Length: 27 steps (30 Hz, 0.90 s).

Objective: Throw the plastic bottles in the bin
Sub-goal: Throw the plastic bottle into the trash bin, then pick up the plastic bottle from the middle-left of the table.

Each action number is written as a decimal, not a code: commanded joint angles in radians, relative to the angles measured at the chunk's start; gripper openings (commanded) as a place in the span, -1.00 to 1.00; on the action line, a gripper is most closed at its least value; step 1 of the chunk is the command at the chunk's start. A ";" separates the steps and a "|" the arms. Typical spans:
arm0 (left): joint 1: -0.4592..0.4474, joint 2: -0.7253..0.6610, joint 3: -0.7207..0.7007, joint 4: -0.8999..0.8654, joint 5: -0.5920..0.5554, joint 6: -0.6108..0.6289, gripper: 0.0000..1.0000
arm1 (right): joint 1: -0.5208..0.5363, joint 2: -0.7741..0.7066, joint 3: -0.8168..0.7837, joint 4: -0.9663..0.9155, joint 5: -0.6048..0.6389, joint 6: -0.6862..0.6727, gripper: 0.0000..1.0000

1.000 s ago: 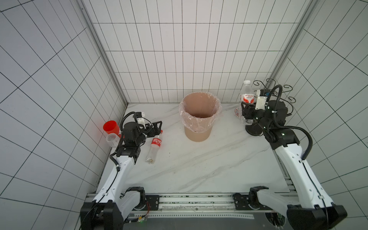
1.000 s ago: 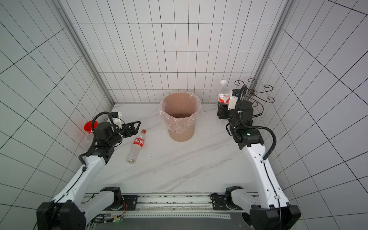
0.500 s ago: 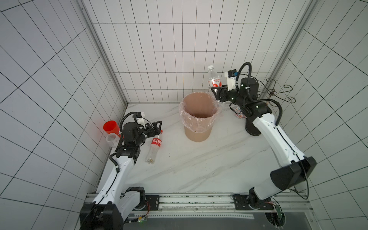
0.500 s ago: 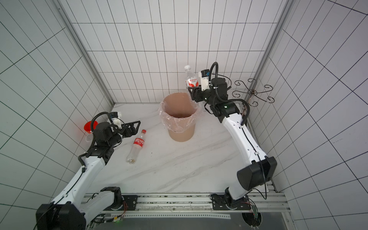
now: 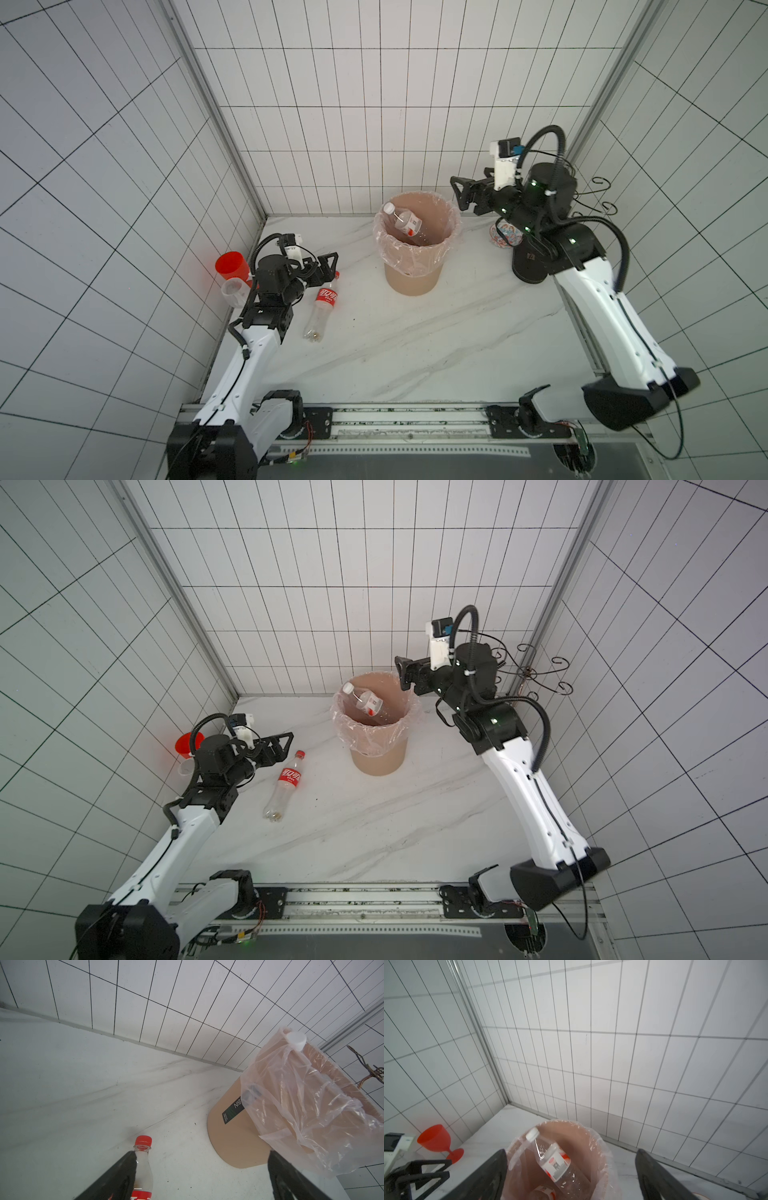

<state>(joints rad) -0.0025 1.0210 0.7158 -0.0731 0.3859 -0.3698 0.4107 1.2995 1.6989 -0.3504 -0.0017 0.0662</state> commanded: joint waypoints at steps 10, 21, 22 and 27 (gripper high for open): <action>-0.037 -0.017 0.027 -0.295 -0.278 0.011 0.95 | -0.221 -0.234 -0.617 0.028 0.028 0.182 0.86; -0.193 0.102 0.007 -0.364 -0.431 0.008 0.95 | -0.260 -0.274 -0.808 0.103 -0.049 0.233 0.90; -0.202 0.113 0.004 -0.366 -0.458 0.011 0.95 | -0.270 -0.280 -0.828 0.108 -0.056 0.238 0.90; -0.216 0.143 -0.002 -0.380 -0.541 0.013 0.95 | -0.322 -0.300 -0.907 0.126 -0.096 0.248 0.90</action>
<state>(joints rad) -0.2085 1.1622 0.7170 -0.4381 -0.0586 -0.3584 0.1162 1.0183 0.8654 -0.2523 -0.0616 0.2955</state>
